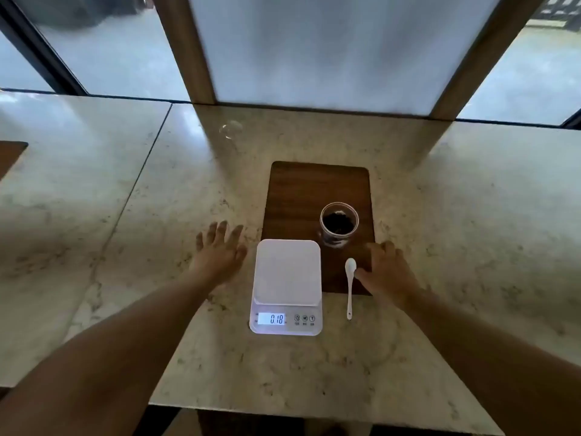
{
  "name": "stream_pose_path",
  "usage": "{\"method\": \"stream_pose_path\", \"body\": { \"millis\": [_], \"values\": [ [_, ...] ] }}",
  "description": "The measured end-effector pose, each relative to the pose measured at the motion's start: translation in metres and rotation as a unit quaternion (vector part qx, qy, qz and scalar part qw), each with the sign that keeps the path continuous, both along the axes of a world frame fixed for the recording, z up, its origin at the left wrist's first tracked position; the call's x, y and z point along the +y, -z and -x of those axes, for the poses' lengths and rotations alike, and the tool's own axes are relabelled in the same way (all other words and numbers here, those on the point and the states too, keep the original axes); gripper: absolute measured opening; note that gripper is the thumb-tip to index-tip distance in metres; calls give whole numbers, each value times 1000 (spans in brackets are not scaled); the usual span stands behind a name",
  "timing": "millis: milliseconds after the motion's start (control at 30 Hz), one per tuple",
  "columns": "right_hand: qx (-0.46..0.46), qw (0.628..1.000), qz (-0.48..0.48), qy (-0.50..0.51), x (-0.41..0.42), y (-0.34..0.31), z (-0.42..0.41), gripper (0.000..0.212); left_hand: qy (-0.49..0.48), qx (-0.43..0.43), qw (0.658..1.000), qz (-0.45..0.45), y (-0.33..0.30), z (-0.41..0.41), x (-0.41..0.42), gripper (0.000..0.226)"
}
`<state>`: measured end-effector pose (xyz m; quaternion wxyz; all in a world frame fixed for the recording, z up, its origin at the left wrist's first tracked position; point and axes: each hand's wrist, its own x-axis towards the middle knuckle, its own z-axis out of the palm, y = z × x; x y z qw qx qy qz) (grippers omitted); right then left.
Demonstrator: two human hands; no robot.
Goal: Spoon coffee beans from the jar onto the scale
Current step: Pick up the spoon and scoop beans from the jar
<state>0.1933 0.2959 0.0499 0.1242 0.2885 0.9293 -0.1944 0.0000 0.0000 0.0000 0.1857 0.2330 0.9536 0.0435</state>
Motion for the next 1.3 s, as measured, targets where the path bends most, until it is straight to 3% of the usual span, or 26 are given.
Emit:
{"method": "stream_pose_path", "body": {
  "millis": [100,267,467,667,867,1300],
  "values": [
    [-15,1000,24,-1,-1,7,0,26,25,6,1000,12,12,-11,-4,61],
    [-111,992,59,-3,-7,19,0,37,31,15,999,-35,31,-31,-1,70],
    [-145,987,72,-22,-14,33,-4,28,29,50,998,-33,44,-45,1,75],
    [-134,989,44,-45,-15,38,-10,24,22,94,993,-61,48,-52,2,66],
    [-83,991,102,14,-11,43,-20,29,13,111,989,-101,53,-52,-1,61],
    [196,965,90,150,1,26,-9,31,-1,123,985,-117,51,-51,0,59]
  ]
}}
